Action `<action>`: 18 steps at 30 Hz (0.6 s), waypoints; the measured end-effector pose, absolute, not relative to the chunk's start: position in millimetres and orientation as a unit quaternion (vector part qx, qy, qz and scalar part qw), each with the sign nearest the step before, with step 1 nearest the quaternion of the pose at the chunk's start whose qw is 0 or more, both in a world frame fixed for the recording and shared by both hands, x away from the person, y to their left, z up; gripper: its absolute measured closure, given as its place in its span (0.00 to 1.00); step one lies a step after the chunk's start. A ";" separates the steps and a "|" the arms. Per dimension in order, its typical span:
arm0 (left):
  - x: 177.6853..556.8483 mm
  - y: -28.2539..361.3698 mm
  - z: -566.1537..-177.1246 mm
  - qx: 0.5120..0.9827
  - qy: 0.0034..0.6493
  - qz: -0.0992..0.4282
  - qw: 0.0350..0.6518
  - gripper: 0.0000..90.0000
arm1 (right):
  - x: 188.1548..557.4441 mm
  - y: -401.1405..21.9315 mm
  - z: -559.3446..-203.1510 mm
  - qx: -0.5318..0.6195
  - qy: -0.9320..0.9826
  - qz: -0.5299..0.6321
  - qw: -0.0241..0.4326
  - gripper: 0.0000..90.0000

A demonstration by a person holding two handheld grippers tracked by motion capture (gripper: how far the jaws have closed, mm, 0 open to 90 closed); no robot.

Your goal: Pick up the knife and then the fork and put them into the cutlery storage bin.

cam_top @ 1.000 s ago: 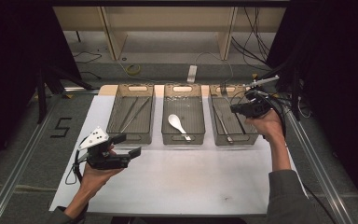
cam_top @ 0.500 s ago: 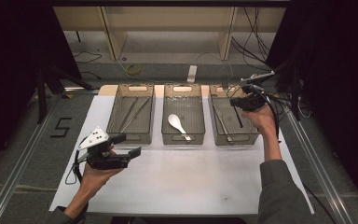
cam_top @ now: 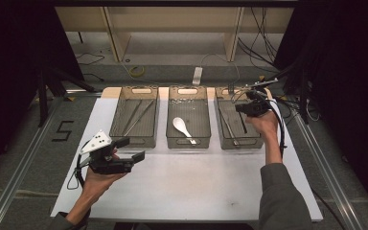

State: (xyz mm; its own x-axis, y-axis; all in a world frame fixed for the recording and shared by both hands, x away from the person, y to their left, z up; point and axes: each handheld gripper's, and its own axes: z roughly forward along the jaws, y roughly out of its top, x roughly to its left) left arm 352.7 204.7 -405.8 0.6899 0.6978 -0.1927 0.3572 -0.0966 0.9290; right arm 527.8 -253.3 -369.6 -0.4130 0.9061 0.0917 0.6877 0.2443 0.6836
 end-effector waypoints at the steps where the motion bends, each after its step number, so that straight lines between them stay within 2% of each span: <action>1: 352.8 204.8 -405.9 0.725 0.364 0.151 0.565 0.17 | 527.9 -252.7 -371.6 0.517 0.772 0.333 0.161 0.95; 18: 352.2 204.7 -405.4 0.724 0.364 0.151 0.567 0.17 | 528.9 -246.5 -387.1 0.519 0.778 0.321 0.151 0.95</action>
